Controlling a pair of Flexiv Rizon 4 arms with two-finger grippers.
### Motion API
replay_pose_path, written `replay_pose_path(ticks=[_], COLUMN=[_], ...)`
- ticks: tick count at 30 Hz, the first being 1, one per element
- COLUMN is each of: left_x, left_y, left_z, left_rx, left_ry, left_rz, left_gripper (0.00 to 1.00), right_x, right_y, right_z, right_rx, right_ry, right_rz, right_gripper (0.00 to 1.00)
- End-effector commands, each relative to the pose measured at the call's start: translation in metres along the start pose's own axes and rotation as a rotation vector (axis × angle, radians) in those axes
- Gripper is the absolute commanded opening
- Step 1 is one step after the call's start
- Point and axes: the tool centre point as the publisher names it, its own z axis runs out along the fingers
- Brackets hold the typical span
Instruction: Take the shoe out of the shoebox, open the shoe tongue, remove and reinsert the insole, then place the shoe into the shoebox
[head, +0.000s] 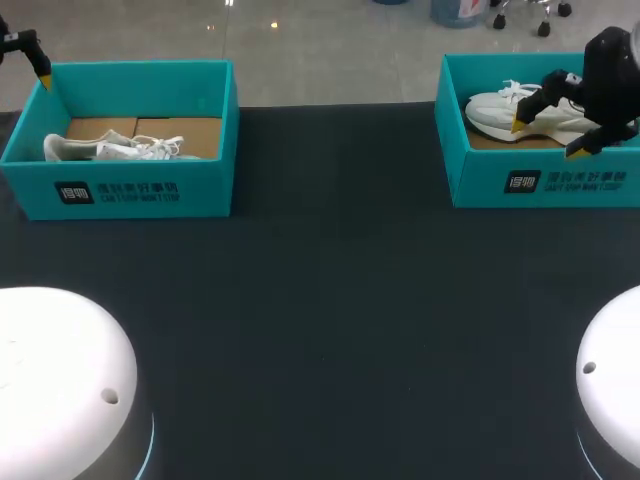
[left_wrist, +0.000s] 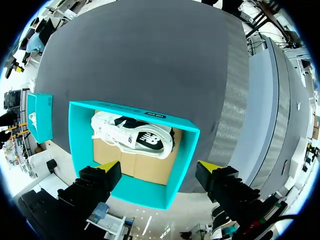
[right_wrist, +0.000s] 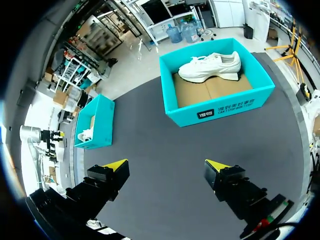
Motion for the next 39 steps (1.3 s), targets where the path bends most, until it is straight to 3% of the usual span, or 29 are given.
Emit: replay_pose_path(ticks=[1,6,10,20,29,39], left_x=[0.000,0.000,0.000,0.000,0.000,0.000], left_y=[0.000,0.000,0.000,0.000,0.000,0.000], left_z=[0.000,0.000,0.000,0.000,0.000,0.000], left_rx=[0.000,0.000,0.000,0.000,0.000,0.000], left_ry=[0.003,0.003,0.003,0.003,0.003,0.003], left_rz=[0.001,0.001,0.001,0.001,0.001,0.001], left_gripper=[1.00,1.00,1.00,1.00,1.00,1.00], right_x=[-0.006,-0.029,-0.045,-0.072,-0.099,-0.099], right_y=[0.010,0.046,0.075,0.126,0.154,0.154], right_z=[0.005,0.008,0.010,0.028,0.035,0.035], right_rx=[-0.037,-0.131,-0.167,-0.160,-0.127,-0.127], right_ry=[-0.091,-0.214,-0.249,-0.337,-0.411,-0.411], right_rz=[-0.002,0.020,0.017,-0.031,-0.004,-0.004], right_gripper=[1.00,1.00,1.00,1.00,1.00,1.00])
